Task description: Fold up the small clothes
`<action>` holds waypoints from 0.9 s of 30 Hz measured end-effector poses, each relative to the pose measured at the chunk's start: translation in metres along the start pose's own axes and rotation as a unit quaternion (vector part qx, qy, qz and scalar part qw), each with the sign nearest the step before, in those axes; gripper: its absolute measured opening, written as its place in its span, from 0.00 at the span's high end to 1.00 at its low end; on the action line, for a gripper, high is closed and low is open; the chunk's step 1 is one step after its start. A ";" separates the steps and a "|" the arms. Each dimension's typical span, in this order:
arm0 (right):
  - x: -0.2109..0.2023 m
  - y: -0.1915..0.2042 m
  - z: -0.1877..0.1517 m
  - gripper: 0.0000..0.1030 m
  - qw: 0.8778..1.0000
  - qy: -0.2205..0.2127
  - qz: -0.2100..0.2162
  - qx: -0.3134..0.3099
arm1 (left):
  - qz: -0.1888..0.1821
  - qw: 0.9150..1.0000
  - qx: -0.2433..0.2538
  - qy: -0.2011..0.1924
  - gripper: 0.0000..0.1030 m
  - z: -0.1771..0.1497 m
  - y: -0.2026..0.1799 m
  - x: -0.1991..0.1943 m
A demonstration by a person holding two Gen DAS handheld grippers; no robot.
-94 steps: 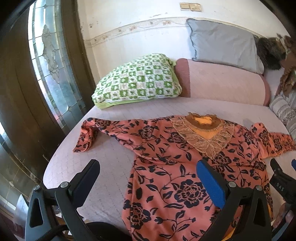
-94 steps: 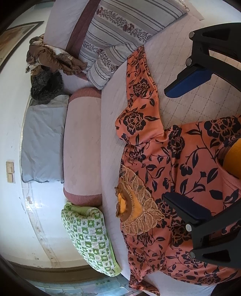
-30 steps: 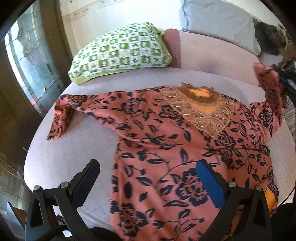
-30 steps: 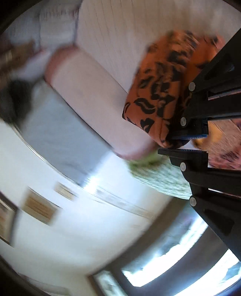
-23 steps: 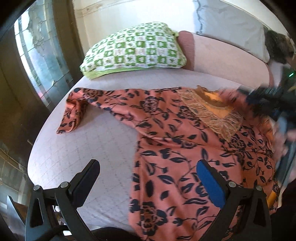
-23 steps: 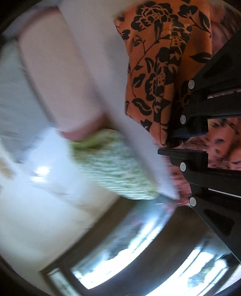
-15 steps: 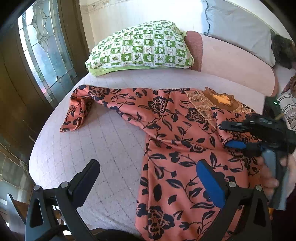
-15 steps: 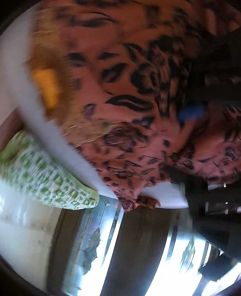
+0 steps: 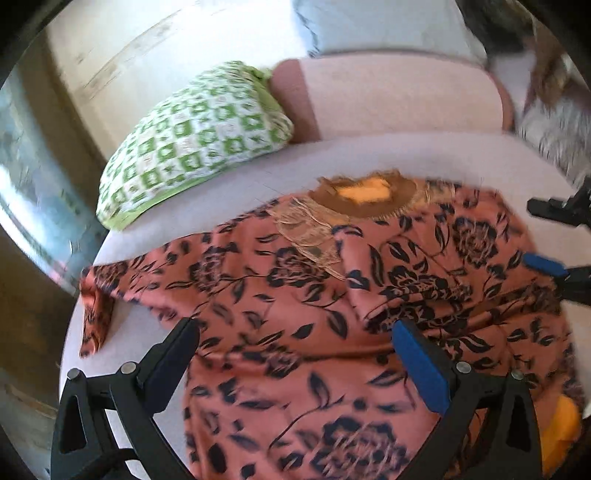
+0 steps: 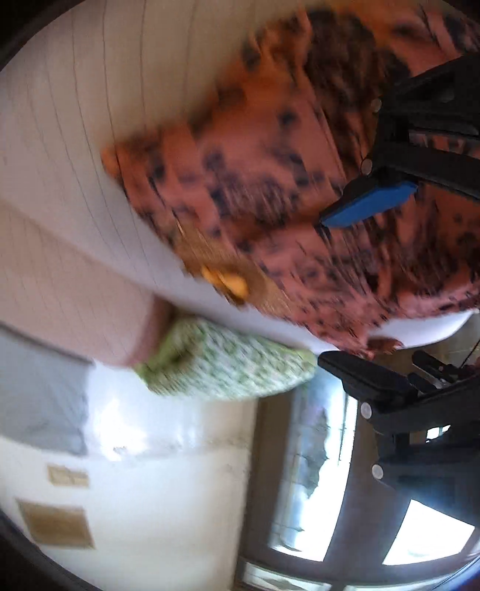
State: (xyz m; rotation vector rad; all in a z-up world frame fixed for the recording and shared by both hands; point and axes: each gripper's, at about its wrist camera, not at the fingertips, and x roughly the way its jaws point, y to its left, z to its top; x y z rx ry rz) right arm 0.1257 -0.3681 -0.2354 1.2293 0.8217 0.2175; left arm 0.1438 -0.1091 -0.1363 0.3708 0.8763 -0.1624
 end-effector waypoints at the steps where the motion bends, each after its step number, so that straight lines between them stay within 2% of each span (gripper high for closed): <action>1: -0.001 -0.005 0.005 0.37 1.000 -0.003 -0.010 0.006 | -0.004 1.000 0.002 0.006 0.00 0.001 -0.005 0.005; 3: -0.002 -0.011 0.010 0.40 1.000 -0.010 -0.022 0.016 | -0.018 1.000 0.007 0.021 0.00 0.005 -0.018 0.017; 8: -0.006 -0.023 0.022 0.41 0.999 -0.013 -0.029 0.028 | -0.014 0.998 0.013 0.054 0.00 0.010 -0.040 0.046; 11: -0.001 -0.018 0.023 0.41 0.999 -0.007 -0.032 0.019 | 0.010 0.998 0.013 0.067 0.00 0.013 -0.045 0.061; 15: 0.011 -0.017 0.021 0.41 0.999 0.006 -0.047 0.019 | 0.039 0.996 -0.002 0.077 0.00 0.014 -0.034 0.075; 19: 0.020 -0.029 0.021 0.41 0.997 0.017 -0.065 0.038 | 0.060 0.994 -0.036 0.084 0.00 0.018 -0.005 0.082; 20: 0.021 -0.031 0.022 0.41 0.997 0.019 -0.067 0.039 | 0.058 0.994 -0.048 0.081 0.00 0.018 0.003 0.080; 24: 0.026 -0.033 0.021 0.42 0.996 0.027 -0.074 0.035 | 0.003 0.990 -0.110 0.086 0.00 0.018 0.038 0.078; 27: 0.027 -0.035 0.021 0.43 0.996 0.030 -0.071 0.036 | -0.009 0.987 -0.128 0.093 0.00 0.015 0.046 0.080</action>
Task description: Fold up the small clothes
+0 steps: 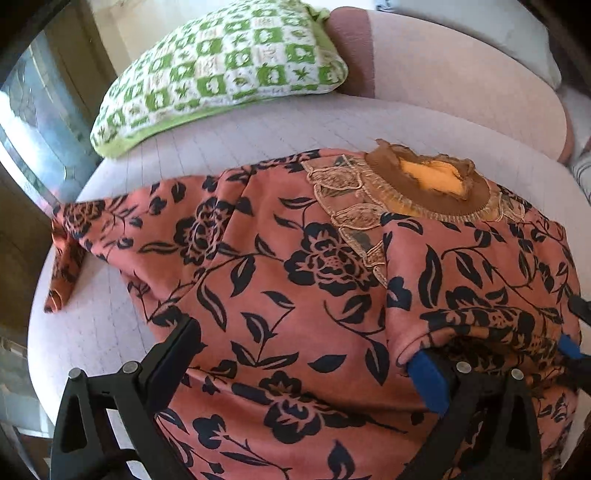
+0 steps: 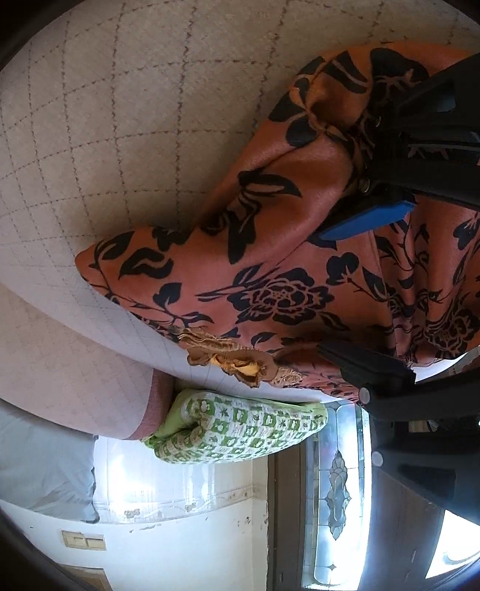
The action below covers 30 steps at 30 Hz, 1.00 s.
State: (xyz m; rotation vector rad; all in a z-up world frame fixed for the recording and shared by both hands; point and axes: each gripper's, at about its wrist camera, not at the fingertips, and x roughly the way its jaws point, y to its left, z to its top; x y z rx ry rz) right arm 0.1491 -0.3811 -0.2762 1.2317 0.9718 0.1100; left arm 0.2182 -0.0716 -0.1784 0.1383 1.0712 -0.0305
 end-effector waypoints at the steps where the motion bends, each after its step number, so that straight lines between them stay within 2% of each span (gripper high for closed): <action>1: 0.000 -0.001 0.000 0.45 1.000 0.000 -0.001 -0.001 | -0.009 1.000 -0.009 0.001 0.00 -0.001 0.002 0.000; 4: -0.001 -0.005 0.000 0.51 1.000 0.001 -0.005 -0.001 | -0.042 0.998 -0.038 0.013 0.00 -0.002 0.012 0.004; 9: -0.002 -0.009 0.001 0.60 1.000 0.006 -0.006 0.000 | -0.113 0.987 -0.108 0.042 0.00 0.001 0.044 0.015; 12: -0.005 -0.014 0.002 0.62 1.000 0.008 -0.004 -0.001 | -0.137 0.980 -0.132 0.052 0.00 0.001 0.058 0.019; 16: -0.005 -0.013 0.001 0.62 1.000 0.008 -0.007 -0.003 | -0.137 0.980 -0.137 0.053 0.00 -0.002 0.070 0.019; 19: -0.004 -0.012 0.000 0.62 1.000 0.007 -0.009 -0.006 | -0.172 0.969 -0.164 0.061 0.00 -0.002 0.086 0.022; 21: -0.004 -0.011 0.000 0.62 1.000 0.007 -0.009 -0.008 | -0.172 0.968 -0.172 0.064 0.00 -0.002 0.092 0.022; 23: -0.004 -0.011 0.000 0.63 1.000 0.007 -0.010 -0.008 | -0.148 0.971 -0.182 0.052 0.00 -0.001 0.104 0.017; 25: -0.005 -0.011 0.000 0.63 1.000 0.006 -0.010 -0.008 | -0.150 0.966 -0.205 0.044 0.00 0.002 0.122 0.014; 30: -0.003 -0.009 0.000 0.63 1.000 0.007 -0.013 -0.012 | -0.126 0.954 -0.269 0.034 0.00 -0.003 0.169 0.010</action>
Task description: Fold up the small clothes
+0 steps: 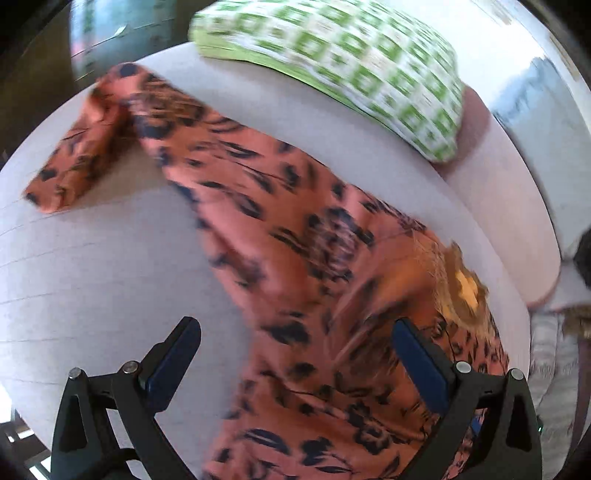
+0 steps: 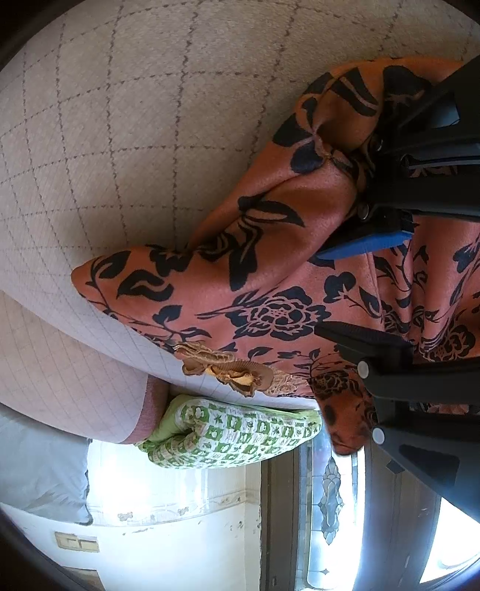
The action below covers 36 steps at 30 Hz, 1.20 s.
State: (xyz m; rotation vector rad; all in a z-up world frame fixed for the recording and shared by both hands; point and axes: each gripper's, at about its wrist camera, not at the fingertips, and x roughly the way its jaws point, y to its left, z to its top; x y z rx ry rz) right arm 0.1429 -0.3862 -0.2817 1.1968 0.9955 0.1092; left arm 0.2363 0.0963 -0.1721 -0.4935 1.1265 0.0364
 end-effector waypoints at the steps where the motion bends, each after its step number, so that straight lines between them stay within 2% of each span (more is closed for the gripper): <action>1: 0.000 0.001 0.000 0.63 1.000 0.000 -0.001 0.000 | 0.005 1.000 -0.009 -0.006 0.00 0.001 0.006 -0.003; 3: -0.001 0.004 0.000 0.63 1.000 -0.004 -0.008 -0.007 | 0.002 1.000 -0.023 -0.014 0.01 -0.001 0.015 -0.009; 5: -0.002 0.017 -0.004 0.62 0.999 -0.014 -0.028 -0.039 | -0.011 1.000 -0.023 -0.014 0.01 -0.008 0.016 -0.013; 9: -0.004 0.044 -0.013 0.60 0.994 -0.036 -0.023 -0.101 | -0.003 0.999 0.042 -0.005 0.01 -0.024 -0.012 -0.009; 12: 0.005 0.048 -0.016 0.60 0.993 -0.027 -0.040 -0.108 | 0.052 0.992 0.115 0.002 0.01 -0.039 -0.038 0.003; 13: 0.010 0.044 -0.016 0.60 0.993 -0.016 -0.055 -0.101 | 0.078 0.987 0.142 0.015 0.01 -0.045 -0.044 0.012; 14: 0.017 0.037 -0.015 0.65 0.994 -0.001 -0.068 -0.087 | 0.101 0.981 0.163 0.033 0.01 -0.049 -0.048 0.022; 15: 0.016 0.035 -0.015 0.65 0.995 -0.005 -0.061 -0.083 | 0.128 0.973 0.185 0.058 0.01 -0.056 -0.049 0.034; 17: 0.012 0.037 -0.015 0.65 0.995 -0.007 -0.055 -0.085 | 0.142 0.967 0.198 0.070 0.01 -0.064 -0.046 0.038; 18: 0.008 0.038 -0.016 0.64 0.994 -0.010 -0.057 -0.090 | 0.137 0.969 0.197 0.064 0.01 -0.066 -0.042 0.034; 21: -0.001 0.044 -0.022 0.61 0.992 -0.017 -0.056 -0.111 | 0.117 0.975 0.186 0.041 0.01 -0.066 -0.029 0.009; 26: -0.006 0.063 -0.033 0.62 0.987 -0.021 -0.049 -0.154 | 0.126 0.981 0.150 0.001 0.01 -0.044 0.010 -0.032; 31: 0.013 0.087 -0.054 0.62 0.982 -0.005 -0.034 -0.184 | 0.121 0.991 0.061 -0.013 0.01 -0.007 0.079 -0.063; 36: 0.045 0.117 -0.075 0.62 0.974 0.022 -0.010 -0.226 | 0.112 0.992 -0.047 -0.027 0.01 0.020 0.159 -0.086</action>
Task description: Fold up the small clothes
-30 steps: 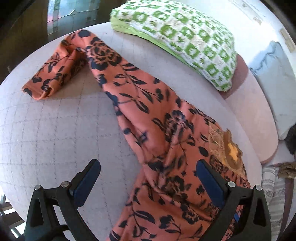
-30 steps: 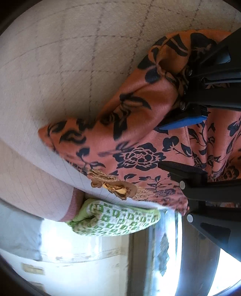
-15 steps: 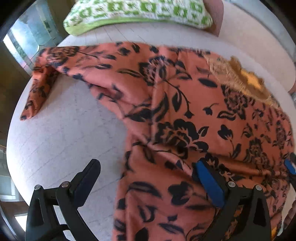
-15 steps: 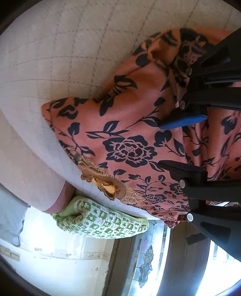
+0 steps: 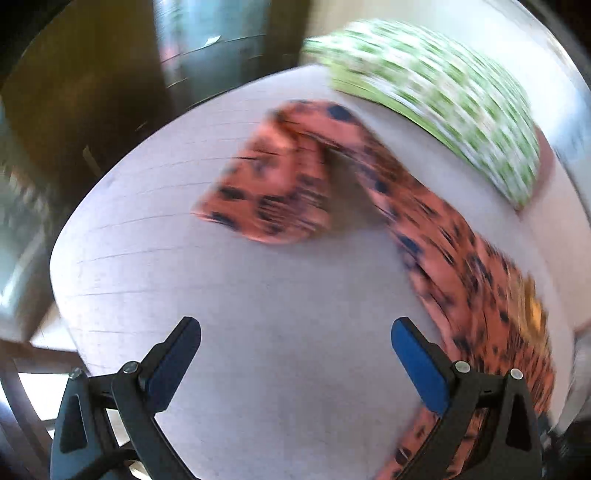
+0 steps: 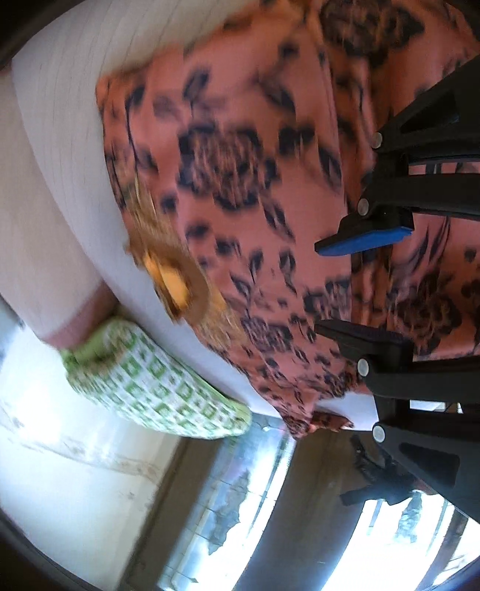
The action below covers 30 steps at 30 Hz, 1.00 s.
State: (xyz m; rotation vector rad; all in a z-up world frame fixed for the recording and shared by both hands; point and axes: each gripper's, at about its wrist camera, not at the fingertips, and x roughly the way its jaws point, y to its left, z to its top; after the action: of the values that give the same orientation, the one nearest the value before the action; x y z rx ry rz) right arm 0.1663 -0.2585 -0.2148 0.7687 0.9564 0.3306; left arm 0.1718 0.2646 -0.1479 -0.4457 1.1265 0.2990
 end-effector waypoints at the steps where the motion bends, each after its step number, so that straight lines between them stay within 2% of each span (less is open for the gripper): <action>1: 0.007 0.006 -0.001 0.62 1.000 0.006 0.004 -0.008 | -0.001 1.000 -0.026 -0.001 0.01 0.007 0.017 0.002; 3: 0.023 0.016 -0.005 0.62 0.999 0.023 0.006 -0.021 | 0.004 0.997 -0.076 -0.013 0.01 0.020 0.042 0.005; 7: 0.055 0.017 -0.011 0.62 0.997 0.067 -0.030 -0.038 | 0.006 0.992 -0.127 -0.020 0.01 0.034 0.069 0.015; 8: 0.060 0.014 -0.011 0.63 0.996 0.073 -0.037 -0.040 | 0.010 0.991 -0.129 -0.023 0.01 0.037 0.071 0.018; 13: 0.064 0.008 -0.005 0.63 0.997 0.072 -0.019 -0.028 | 0.014 0.992 -0.126 -0.026 0.01 0.051 0.064 0.031; 16: 0.065 0.009 -0.006 0.63 0.997 0.072 -0.022 -0.035 | 0.020 0.991 -0.131 -0.022 0.01 0.047 0.059 0.041; 19: 0.065 0.011 -0.006 0.63 0.996 0.072 -0.025 -0.042 | 0.018 0.992 -0.124 -0.013 0.24 0.058 0.057 0.061; 21: 0.064 0.010 -0.006 0.63 0.996 0.073 -0.022 -0.041 | 0.034 0.993 -0.107 -0.031 0.27 0.062 0.053 0.064; 23: 0.066 0.010 -0.006 0.63 0.996 0.073 -0.020 -0.040 | 0.033 0.995 -0.088 -0.039 0.46 0.065 0.048 0.065; 24: 0.066 0.011 -0.005 0.63 0.996 0.074 -0.020 -0.041 | 0.037 0.996 -0.076 -0.040 0.50 0.067 0.045 0.067; 26: 0.066 0.011 -0.006 0.63 0.996 0.074 -0.021 -0.043 | 0.038 0.997 -0.056 -0.046 0.75 0.071 0.041 0.070; 28: 0.066 0.011 -0.006 0.63 0.996 0.074 -0.022 -0.044 | 0.034 0.997 -0.046 -0.048 0.84 0.075 0.040 0.073; 29: 0.066 0.011 -0.006 0.63 0.996 0.074 -0.021 -0.044 | 0.029 0.997 -0.047 -0.049 0.91 0.077 0.041 0.073; 30: 0.066 0.011 -0.006 0.63 0.996 0.073 -0.021 -0.044 | 0.014 0.997 -0.048 -0.052 0.93 0.078 0.043 0.070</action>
State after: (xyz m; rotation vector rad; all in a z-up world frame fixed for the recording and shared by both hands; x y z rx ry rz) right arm 0.1989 -0.2110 -0.2491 0.6501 1.0873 0.3938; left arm 0.2429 0.3405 -0.1927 -0.4945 1.0213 0.3981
